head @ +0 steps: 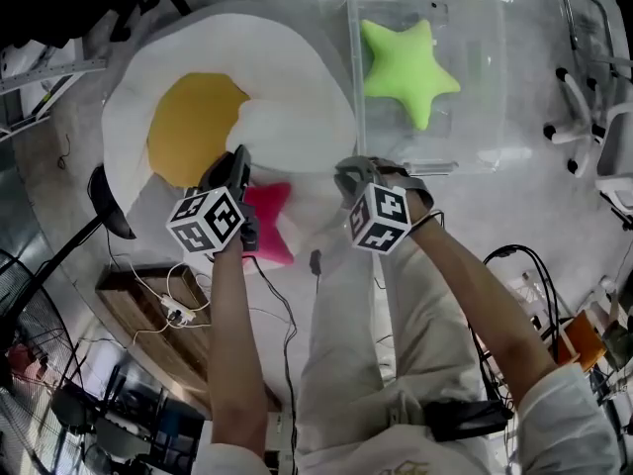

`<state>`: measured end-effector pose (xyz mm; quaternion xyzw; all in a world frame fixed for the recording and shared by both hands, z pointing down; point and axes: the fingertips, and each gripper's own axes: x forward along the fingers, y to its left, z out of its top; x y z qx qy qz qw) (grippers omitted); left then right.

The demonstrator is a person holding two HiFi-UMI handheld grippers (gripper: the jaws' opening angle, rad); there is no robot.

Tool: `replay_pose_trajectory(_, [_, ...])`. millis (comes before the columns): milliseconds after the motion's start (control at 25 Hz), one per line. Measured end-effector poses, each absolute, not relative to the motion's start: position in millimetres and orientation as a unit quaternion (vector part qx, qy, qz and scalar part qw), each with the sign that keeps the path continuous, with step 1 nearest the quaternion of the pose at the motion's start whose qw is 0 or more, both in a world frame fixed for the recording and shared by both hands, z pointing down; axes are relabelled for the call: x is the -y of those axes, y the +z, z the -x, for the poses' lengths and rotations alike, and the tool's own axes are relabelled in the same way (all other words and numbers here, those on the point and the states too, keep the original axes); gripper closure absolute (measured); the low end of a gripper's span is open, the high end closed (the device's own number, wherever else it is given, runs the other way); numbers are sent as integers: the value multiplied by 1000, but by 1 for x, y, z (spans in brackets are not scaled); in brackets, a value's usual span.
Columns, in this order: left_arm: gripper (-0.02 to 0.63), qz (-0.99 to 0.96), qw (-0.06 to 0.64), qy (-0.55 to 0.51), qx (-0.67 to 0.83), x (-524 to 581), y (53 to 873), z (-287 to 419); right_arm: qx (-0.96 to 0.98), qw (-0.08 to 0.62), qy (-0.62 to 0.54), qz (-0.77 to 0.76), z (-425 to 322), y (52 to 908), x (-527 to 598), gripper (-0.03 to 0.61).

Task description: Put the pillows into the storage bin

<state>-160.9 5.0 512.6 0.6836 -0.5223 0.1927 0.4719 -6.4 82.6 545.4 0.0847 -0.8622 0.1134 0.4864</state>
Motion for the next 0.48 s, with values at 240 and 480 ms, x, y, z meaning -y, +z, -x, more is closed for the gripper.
replay_pose_trajectory(240, [591, -708, 466, 195, 493, 11, 492, 115, 861, 474, 134, -125, -40, 523, -67, 529])
replay_pose_trajectory(480, [591, -725, 464, 183, 475, 25, 470, 64, 857, 470, 148, -151, -87, 506, -59, 529])
